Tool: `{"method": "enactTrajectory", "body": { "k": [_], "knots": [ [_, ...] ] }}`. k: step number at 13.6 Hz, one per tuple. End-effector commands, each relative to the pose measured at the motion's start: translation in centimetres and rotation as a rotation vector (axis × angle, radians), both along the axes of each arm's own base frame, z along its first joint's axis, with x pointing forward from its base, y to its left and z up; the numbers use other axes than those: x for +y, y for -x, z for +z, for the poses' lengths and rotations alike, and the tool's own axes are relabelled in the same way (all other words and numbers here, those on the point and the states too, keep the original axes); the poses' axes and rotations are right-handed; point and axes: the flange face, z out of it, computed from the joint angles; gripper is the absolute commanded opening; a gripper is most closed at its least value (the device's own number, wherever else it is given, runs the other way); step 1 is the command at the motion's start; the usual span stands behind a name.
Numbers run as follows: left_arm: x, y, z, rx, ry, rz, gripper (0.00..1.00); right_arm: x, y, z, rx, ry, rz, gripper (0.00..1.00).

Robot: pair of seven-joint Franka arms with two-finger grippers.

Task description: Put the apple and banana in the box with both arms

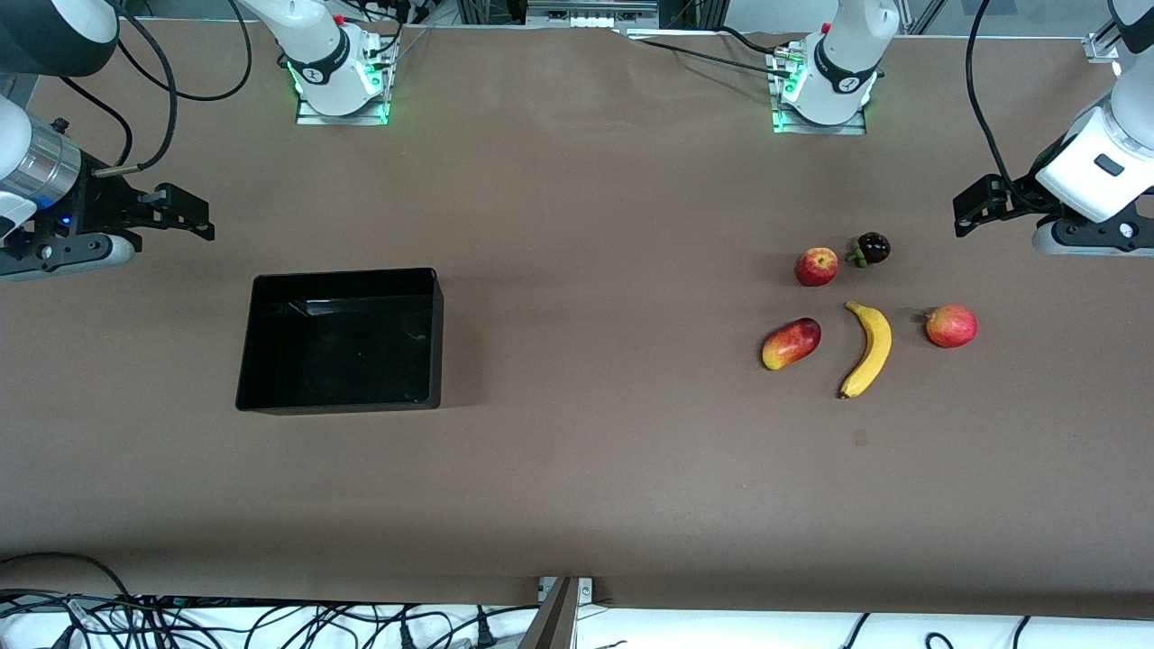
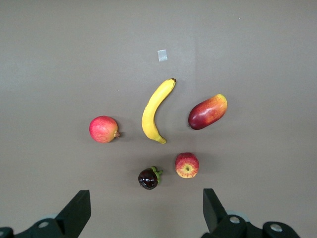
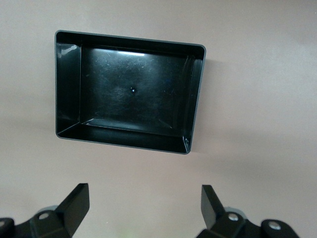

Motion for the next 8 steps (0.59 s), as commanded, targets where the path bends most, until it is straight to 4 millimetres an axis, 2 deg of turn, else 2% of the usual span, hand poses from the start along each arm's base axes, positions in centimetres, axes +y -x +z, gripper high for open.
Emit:
{"method": "enactTrajectory", "body": {
  "k": [1, 4, 8],
  "knots": [
    [-0.3, -0.1, 0.5, 0.006, 0.01, 0.0, 1.0, -0.2, 0.1, -0.1, 0.004, 0.006, 0.007, 1.0],
    [-0.3, -0.1, 0.5, 0.006, 0.01, 0.0, 1.0, -0.3, -0.1, -0.7, 0.0, 0.016, 0.017, 1.0],
    [-0.3, 0.0, 0.5, 0.012, 0.009, 0.001, 1.0, -0.3, -0.5, -3.2, -0.012, 0.023, 0.032, 1.0]
  ]
}}
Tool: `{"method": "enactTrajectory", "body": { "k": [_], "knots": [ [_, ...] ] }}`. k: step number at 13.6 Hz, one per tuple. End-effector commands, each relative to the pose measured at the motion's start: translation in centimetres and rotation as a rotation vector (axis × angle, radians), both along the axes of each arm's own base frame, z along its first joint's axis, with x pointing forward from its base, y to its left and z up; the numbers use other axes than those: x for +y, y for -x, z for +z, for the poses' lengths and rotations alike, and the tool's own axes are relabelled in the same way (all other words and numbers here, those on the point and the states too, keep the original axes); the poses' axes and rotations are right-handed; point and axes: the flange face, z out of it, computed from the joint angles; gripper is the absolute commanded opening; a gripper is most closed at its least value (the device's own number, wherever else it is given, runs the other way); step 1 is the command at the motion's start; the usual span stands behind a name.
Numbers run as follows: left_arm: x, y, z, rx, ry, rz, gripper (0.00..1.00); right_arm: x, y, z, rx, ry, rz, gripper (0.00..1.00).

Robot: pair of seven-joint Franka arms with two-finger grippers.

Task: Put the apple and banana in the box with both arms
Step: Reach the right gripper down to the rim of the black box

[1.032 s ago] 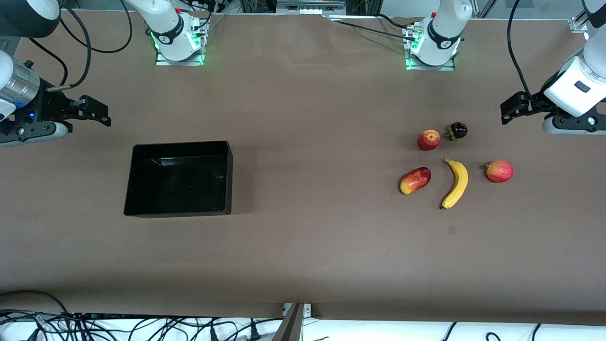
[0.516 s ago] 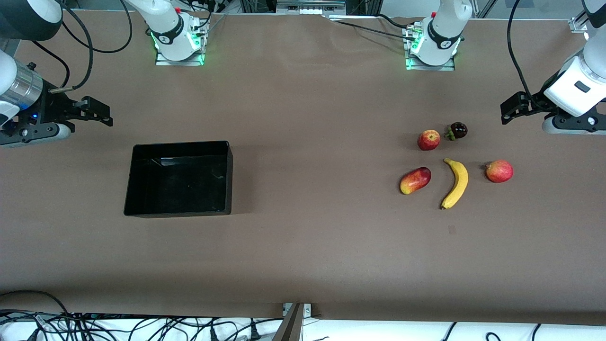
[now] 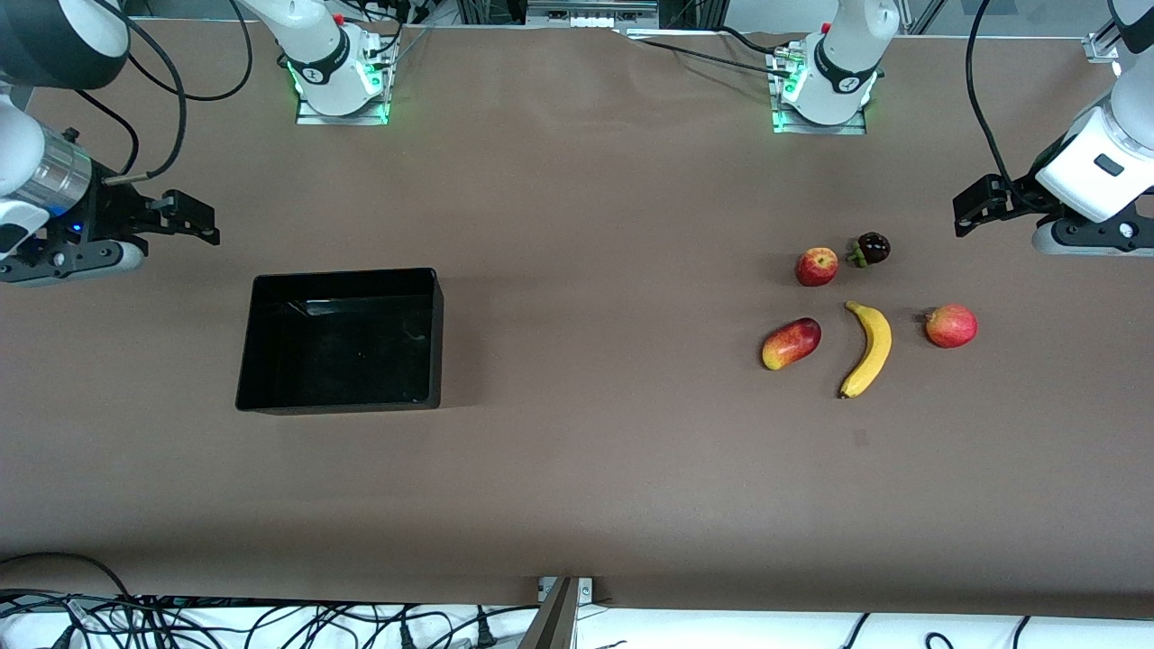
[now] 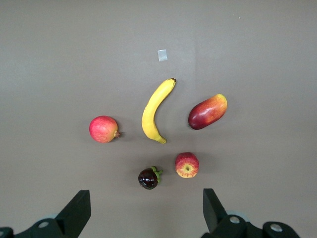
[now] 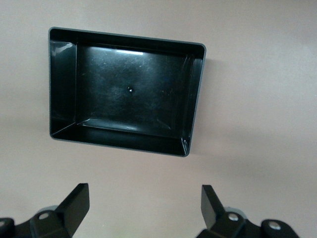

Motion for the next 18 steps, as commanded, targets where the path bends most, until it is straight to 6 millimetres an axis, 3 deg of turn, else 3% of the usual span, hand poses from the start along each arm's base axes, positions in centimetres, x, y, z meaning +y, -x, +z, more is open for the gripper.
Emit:
{"method": "enactTrajectory", "body": {
  "k": [1, 7, 9, 13, 16, 18],
  "knots": [
    [-0.3, -0.1, 0.5, 0.011, 0.009, 0.001, 1.0, -0.3, -0.7, -2.6, -0.006, 0.024, 0.025, 1.0],
    [-0.3, -0.1, 0.6, 0.009, 0.013, 0.002, 1.0, -0.9, -2.6, -16.5, -0.011, 0.04, 0.016, 1.0],
    [-0.3, 0.0, 0.5, 0.012, 0.012, 0.001, 1.0, -1.3, -3.4, -19.4, -0.017, 0.043, 0.012, 1.0],
    [-0.3, 0.0, 0.6, 0.011, 0.012, 0.001, 1.0, -5.2, -4.7, -25.8, -0.04, 0.064, 0.014, 1.0],
    [-0.3, 0.0, 0.6, 0.011, 0.012, 0.001, 1.0, -5.9, -4.5, -28.8, -0.002, 0.062, -0.007, 1.0],
    [-0.3, 0.0, 0.6, 0.011, 0.012, 0.001, 1.0, -6.0, -4.0, -29.9, 0.021, 0.06, -0.013, 0.93]
  ]
}}
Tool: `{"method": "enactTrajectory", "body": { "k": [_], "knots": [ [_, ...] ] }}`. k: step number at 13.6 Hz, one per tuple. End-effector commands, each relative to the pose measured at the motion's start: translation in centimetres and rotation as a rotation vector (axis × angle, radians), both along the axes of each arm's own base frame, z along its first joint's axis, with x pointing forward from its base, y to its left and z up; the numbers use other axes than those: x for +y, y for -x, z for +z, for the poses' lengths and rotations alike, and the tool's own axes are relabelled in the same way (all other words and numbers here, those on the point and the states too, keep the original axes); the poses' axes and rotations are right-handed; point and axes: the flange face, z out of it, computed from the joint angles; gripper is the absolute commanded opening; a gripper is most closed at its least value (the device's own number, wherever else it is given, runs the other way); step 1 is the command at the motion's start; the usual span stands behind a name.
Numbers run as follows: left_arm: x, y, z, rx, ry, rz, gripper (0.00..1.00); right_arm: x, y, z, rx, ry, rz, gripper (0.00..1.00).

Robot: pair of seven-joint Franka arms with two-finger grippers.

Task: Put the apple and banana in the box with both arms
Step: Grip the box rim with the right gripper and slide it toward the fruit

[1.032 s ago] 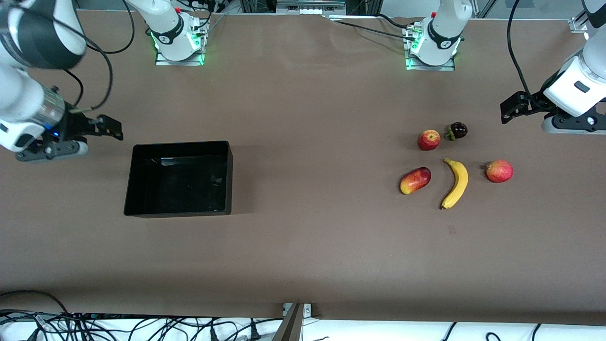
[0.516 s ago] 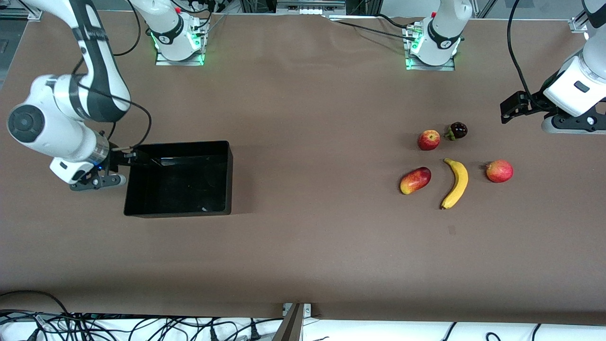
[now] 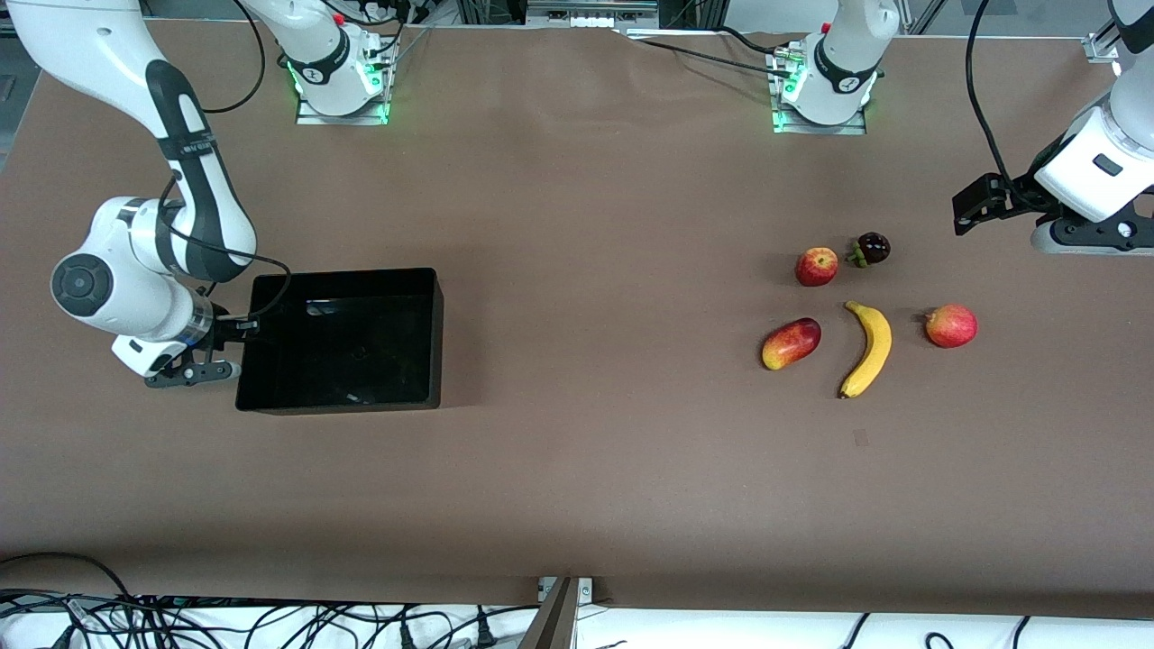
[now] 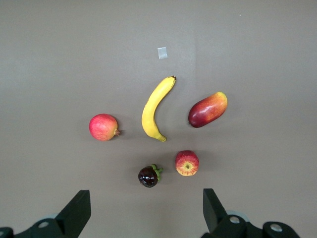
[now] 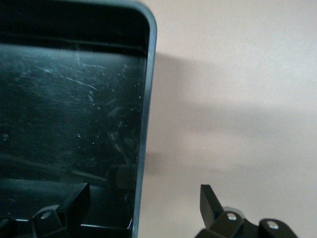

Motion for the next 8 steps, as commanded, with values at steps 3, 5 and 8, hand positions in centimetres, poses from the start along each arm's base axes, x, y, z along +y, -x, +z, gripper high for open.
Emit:
{"method": "enactTrajectory", "body": {
  "k": [3, 5, 8],
  "knots": [
    [-0.28, -0.12, 0.6, 0.003, 0.013, 0.001, 1.0, 0.0, 0.82, -1.11, 0.028, -0.011, -0.01, 0.62],
    [-0.28, -0.12, 0.53, 0.005, 0.013, 0.001, 1.0, -0.19, 1.01, -1.14, 0.034, -0.012, -0.014, 0.16],
    [-0.28, -0.11, 0.59, 0.005, 0.013, 0.001, 1.0, -0.11, 1.26, -0.99, 0.068, -0.025, -0.026, 0.0]
  ]
}}
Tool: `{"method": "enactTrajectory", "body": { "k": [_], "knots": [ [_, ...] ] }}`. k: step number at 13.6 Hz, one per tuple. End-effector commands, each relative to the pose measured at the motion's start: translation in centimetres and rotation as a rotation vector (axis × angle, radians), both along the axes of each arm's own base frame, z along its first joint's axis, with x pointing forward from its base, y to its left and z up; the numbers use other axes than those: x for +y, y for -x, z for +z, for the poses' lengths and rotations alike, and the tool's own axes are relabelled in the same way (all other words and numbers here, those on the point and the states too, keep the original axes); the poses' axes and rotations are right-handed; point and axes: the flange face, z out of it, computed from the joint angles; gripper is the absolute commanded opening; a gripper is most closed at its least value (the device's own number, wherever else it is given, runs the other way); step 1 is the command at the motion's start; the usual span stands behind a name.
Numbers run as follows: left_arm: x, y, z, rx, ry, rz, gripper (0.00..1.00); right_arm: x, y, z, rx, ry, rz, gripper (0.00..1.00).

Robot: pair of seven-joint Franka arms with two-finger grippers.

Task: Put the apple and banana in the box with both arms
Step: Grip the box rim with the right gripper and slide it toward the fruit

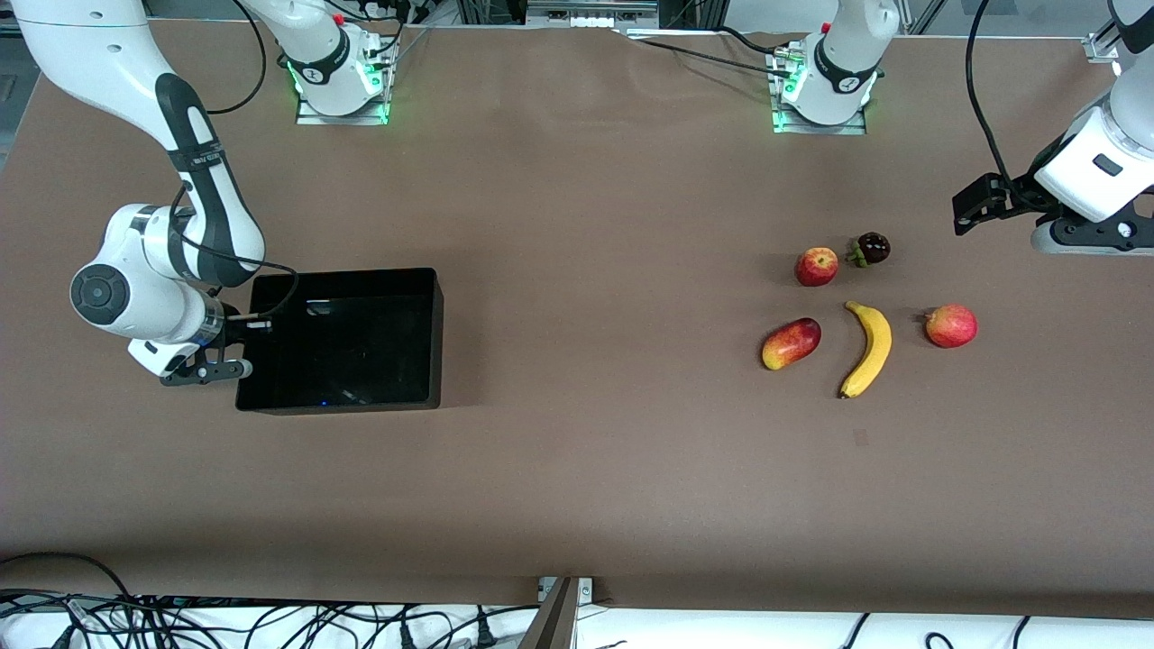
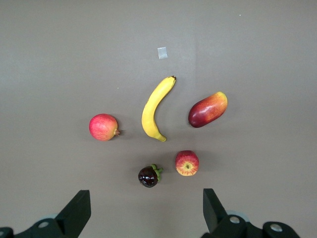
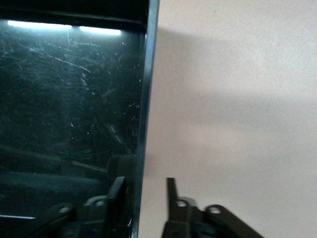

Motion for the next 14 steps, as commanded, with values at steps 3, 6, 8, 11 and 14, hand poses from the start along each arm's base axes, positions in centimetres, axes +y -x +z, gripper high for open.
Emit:
{"method": "enactTrajectory", "body": {
  "k": [3, 6, 8, 11, 14],
  "knots": [
    [-0.4, -0.1, 0.6, 0.003, 0.013, 0.001, 1.0, 0.0, -0.2, 1.9, -0.005, -0.027, -0.01, 0.0],
    [-0.3, -0.1, 0.6, 0.005, 0.013, 0.002, 1.0, 1.3, -2.4, 6.1, 0.008, -0.05, -0.001, 0.0],
    [-0.3, -0.1, 0.6, 0.005, 0.013, 0.002, 1.0, 4.5, -3.8, 9.0, 0.008, -0.087, 0.034, 0.0],
    [-0.4, -0.1, 0.6, 0.003, 0.013, -0.001, 1.0, 11.2, -5.3, 13.0, -0.016, -0.112, 0.05, 0.0],
    [-0.7, 0.5, 0.6, 0.037, 0.012, -0.003, 1.0, 21.9, -4.3, 14.2, -0.009, -0.1, 0.013, 0.0]
  ]
}}
